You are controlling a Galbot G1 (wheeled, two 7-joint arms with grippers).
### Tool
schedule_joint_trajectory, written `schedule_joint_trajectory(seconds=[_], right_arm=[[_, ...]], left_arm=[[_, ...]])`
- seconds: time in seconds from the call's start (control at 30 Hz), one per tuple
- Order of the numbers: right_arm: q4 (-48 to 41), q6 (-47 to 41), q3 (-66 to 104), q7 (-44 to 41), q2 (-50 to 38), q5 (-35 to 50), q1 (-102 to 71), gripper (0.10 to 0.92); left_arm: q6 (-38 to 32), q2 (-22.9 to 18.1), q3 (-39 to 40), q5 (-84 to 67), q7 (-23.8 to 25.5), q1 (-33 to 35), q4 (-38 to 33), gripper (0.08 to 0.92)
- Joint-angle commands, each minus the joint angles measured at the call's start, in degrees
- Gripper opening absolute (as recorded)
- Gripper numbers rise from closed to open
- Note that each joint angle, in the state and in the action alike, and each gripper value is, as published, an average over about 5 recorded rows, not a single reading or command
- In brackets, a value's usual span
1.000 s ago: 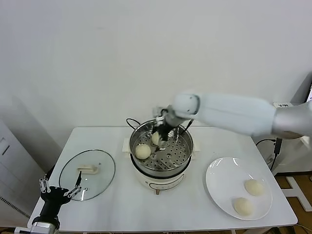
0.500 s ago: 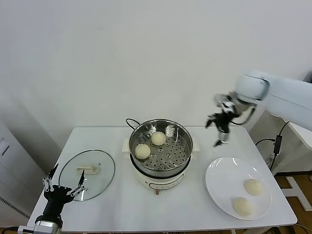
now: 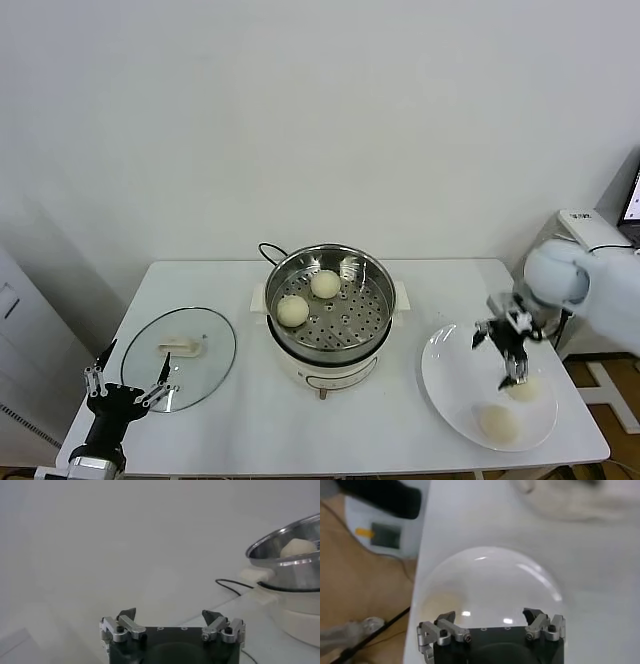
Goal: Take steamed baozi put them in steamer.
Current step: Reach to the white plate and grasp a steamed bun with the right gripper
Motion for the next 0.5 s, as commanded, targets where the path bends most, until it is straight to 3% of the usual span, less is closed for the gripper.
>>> schedule_joint_trajectory(seconds=[0.03,0.5], right_arm=[[0.8,1.95,9.8,-0.67,-3.4,-8.41,-16.73,0.823],[-0.76,1.67,11.1,0.57,-1.37,-9.03,-19.29,0.823]], left_arm=[[0.37,0.01,0.19,0.46,-0.05,-0.29,0.17,0.823],[0.4,-0.15,0.43,1.07,-0.03,-0.29,0.51,0.823]])
